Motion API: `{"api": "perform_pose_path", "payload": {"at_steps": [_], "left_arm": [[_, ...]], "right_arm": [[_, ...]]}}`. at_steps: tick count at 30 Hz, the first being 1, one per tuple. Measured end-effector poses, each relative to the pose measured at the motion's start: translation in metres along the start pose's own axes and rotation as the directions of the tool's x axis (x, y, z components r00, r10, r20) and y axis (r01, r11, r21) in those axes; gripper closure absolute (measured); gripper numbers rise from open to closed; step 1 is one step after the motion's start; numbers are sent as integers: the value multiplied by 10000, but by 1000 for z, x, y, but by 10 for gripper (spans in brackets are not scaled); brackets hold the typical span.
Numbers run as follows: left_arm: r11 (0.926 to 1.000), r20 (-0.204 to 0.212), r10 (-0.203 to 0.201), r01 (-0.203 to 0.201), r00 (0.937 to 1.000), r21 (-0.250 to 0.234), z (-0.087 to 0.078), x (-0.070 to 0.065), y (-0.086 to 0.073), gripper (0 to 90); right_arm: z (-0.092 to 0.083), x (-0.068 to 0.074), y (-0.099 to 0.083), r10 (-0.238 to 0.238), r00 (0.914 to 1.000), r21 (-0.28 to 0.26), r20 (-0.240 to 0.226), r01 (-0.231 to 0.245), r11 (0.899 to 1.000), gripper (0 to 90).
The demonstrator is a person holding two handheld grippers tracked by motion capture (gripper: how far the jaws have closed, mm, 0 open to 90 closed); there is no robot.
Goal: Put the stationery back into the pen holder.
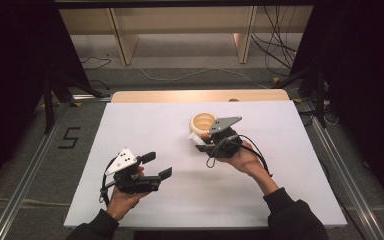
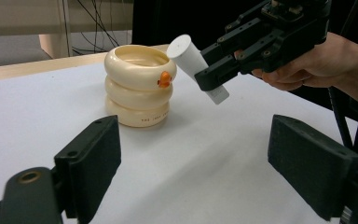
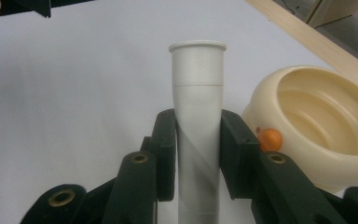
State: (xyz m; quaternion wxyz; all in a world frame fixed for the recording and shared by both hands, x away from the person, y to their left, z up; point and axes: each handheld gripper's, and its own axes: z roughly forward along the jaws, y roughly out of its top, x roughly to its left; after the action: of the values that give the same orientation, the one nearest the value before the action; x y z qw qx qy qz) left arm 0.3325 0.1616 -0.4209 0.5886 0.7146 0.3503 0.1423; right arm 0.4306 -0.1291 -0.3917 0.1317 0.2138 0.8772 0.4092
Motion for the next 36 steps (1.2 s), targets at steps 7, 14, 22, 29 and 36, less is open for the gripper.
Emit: {"api": "perform_pose_path", "payload": {"at_steps": [7, 14, 22, 29, 36], "left_arm": [[10000, -4, 27, -27, 10000, -3, 0, 1, 0, 167], [10000, -7, 17, -17, 10000, 10, 0, 0, 0, 167], [10000, -17, 2, -2, 10000, 10, 0, 0, 0, 167], [10000, -24, 3, -3, 10000, 16, 0, 0, 0, 167], [10000, -13, 6, -6, 10000, -4, -1, 0, 0, 167]], "right_arm": [[-7, -6, 1, 355, 9992, -526, 202, -344, 9980, 699], [-14, -15, 0, 1066, 9937, -1175, 361, -1017, 9879, 699], [-19, -26, -2, 1841, 9807, -1737, 657, -1705, 9699, 699], [-20, -37, 0, 2335, 9691, -2194, 794, -2115, 9524, 699], [-16, -48, 4, 2571, 9605, -2272, 1063, -2282, 9467, 699]]}}
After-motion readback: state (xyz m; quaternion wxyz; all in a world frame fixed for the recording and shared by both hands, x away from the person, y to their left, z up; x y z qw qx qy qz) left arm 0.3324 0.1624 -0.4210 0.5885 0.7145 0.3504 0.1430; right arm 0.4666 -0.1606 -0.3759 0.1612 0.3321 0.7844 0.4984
